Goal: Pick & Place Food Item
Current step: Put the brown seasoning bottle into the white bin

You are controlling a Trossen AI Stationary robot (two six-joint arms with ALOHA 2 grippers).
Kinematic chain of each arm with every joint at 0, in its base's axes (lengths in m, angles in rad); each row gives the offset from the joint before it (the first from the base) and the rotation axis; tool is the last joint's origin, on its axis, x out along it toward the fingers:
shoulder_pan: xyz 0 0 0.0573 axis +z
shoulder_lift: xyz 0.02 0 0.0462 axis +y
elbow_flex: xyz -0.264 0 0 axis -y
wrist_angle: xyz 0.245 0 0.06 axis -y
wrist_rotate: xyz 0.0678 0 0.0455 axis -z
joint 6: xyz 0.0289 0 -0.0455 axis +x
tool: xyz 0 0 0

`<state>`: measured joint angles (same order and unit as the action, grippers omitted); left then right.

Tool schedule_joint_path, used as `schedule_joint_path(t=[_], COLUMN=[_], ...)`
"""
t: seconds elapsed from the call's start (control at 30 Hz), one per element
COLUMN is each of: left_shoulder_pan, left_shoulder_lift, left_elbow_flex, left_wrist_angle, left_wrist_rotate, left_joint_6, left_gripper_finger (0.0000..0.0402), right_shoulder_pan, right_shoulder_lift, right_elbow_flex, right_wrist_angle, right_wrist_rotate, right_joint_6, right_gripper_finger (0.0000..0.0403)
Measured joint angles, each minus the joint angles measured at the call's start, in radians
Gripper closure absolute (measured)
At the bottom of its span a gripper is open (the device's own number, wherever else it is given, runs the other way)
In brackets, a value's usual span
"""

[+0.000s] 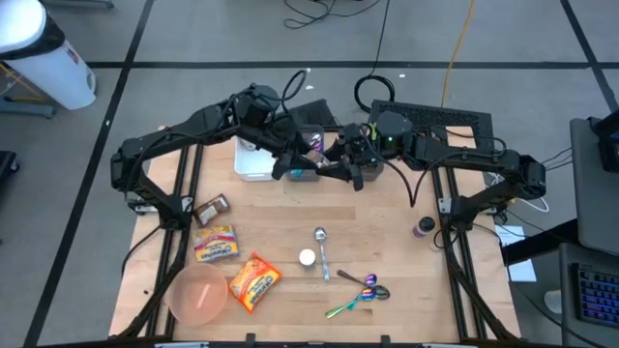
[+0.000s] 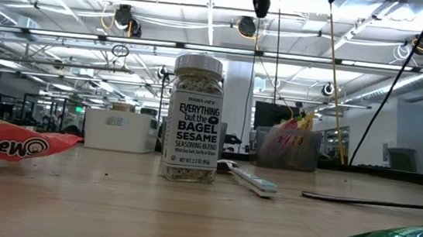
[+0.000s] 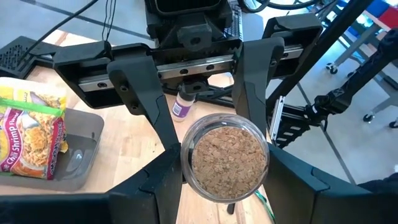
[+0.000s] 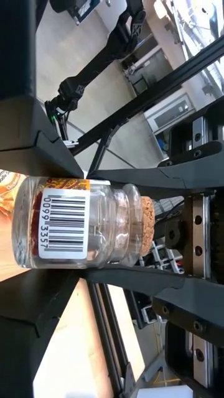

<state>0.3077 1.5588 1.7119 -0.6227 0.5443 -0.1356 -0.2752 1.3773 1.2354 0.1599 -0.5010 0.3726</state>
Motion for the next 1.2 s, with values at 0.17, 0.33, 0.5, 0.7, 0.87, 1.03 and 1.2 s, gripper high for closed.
schedule_joint_path(t=[0.17,0.33,0.5,0.7,0.87,1.03,1.2], left_shoulder_pan=[0.005,0.006,0.009,0.059,0.124,0.203,0.276], left_shoulder_lift=[-0.008,-0.01,-0.01,-0.038,-0.088,-0.135,-0.195], left_elbow_flex=[0.0,0.0,0.0,0.001,0.001,-0.004,-0.096], left_wrist_angle=[-0.004,-0.018,-0.035,-0.137,-0.277,-0.404,-0.463], left_wrist_rotate=[-0.002,-0.002,-0.006,-0.056,-0.193,-0.267,-0.289], left_joint_6=[0.003,0.003,0.02,0.059,0.122,0.164,0.164], left_gripper_finger=[0.0212,0.0212,0.0212,0.0212,0.0212,0.0212,0.0212], right_shoulder_pan=[-0.003,-0.017,-0.033,-0.059,-0.083,-0.105,-0.119], right_shoulder_lift=[0.001,0.001,0.001,0.001,0.0,0.0,0.0], right_elbow_flex=[0.0,0.0,0.0,0.0,0.0,0.0,-0.001], right_wrist_angle=[0.007,-0.003,-0.003,0.0,0.0,-0.003,-0.015], right_wrist_rotate=[-0.001,-0.015,-0.035,-0.032,-0.031,-0.026,-0.025], right_joint_6=[0.004,0.032,0.054,0.034,0.034,0.034,0.057], right_gripper_finger=[0.0195,0.0168,0.0125,0.0096,0.0095,0.01,0.0104])
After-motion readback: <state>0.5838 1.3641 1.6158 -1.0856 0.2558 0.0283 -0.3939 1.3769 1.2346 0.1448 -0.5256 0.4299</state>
